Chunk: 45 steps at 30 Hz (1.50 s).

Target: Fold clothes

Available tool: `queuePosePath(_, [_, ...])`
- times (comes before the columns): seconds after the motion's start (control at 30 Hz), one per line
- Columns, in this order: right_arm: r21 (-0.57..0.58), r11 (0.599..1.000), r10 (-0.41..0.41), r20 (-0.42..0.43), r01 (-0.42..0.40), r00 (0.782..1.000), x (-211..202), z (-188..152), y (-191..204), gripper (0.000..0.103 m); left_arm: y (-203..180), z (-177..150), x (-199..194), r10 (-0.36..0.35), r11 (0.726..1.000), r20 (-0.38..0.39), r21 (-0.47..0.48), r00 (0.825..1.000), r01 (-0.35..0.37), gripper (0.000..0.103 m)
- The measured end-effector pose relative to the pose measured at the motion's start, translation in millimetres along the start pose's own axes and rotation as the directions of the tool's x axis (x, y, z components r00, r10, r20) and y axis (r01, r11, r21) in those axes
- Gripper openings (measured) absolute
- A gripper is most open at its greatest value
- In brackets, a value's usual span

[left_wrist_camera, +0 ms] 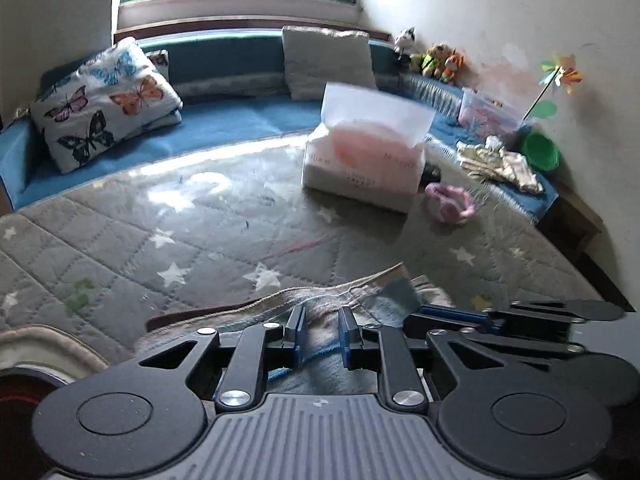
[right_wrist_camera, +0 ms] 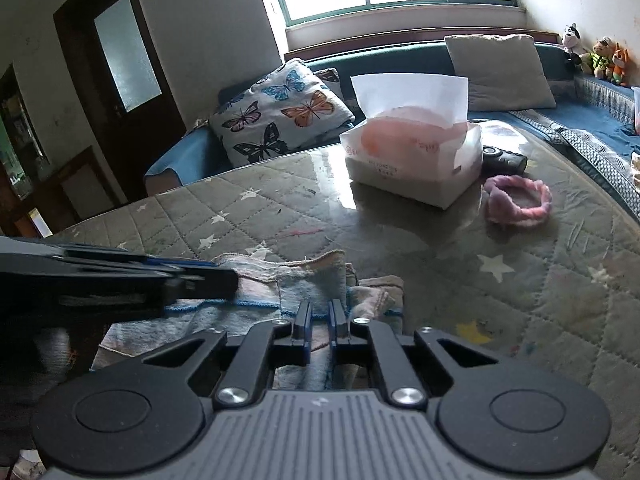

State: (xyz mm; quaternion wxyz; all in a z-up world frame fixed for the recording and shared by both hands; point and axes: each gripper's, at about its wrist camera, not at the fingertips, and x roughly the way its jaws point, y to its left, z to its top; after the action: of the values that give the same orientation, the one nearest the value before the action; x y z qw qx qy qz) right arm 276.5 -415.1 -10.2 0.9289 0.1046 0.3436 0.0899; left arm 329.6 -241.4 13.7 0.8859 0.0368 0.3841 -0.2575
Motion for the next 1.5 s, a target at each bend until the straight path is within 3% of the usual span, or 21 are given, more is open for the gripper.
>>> queuePosePath(0.23, [-0.070, 0.997, -0.015, 0.015, 0.016, 1.000, -17.2, 0.5, 9.9, 0.009, 1.6, 0.0, 8.6, 0.001, 1.000, -0.013, -0.010, 1.000, -0.001, 0.019])
queuePosePath(0.47, [-0.157, 0.986, 0.060, 0.010, -0.058, 0.998, -49.5, -15.2, 39.8, 0.010, 0.2, -3.1, -9.4, 0.009, 1.000, 0.003, -0.011, 1.000, -0.009, 0.020])
queuePosePath(0.7, [-0.271, 0.963, 0.003, -0.035, -0.012, 0.999, -51.0, -45.6, 55.8, 0.010, -5.7, -22.7, -38.0, 0.009, 1.000, 0.003, 0.001, 1.000, -0.009, 0.041])
queuePosePath(0.77, [-0.268, 0.963, -0.012, -0.025, 0.005, 1.000, -56.7, -48.6, 54.9, 0.010, -5.7, -31.4, -48.8, 0.015, 1.000, 0.004, 0.004, 1.000, -0.015, 0.048])
queuePosePath(1.17, [-0.217, 0.976, -0.015, -0.011, 0.012, 1.000, -95.1, -69.0, 52.8, 0.015, -11.7, -95.7, -105.7, 0.063, 0.997, 0.021, 0.033, 0.998, -0.064, 0.056])
queuePosePath(1.5, [-0.135, 0.990, -0.029, 0.008, 0.029, 1.000, -112.5, -88.8, 42.0, 0.018, 0.5, -138.0, -131.5, 0.093, 0.994, -0.002, -0.064, 0.996, -0.092, 0.056])
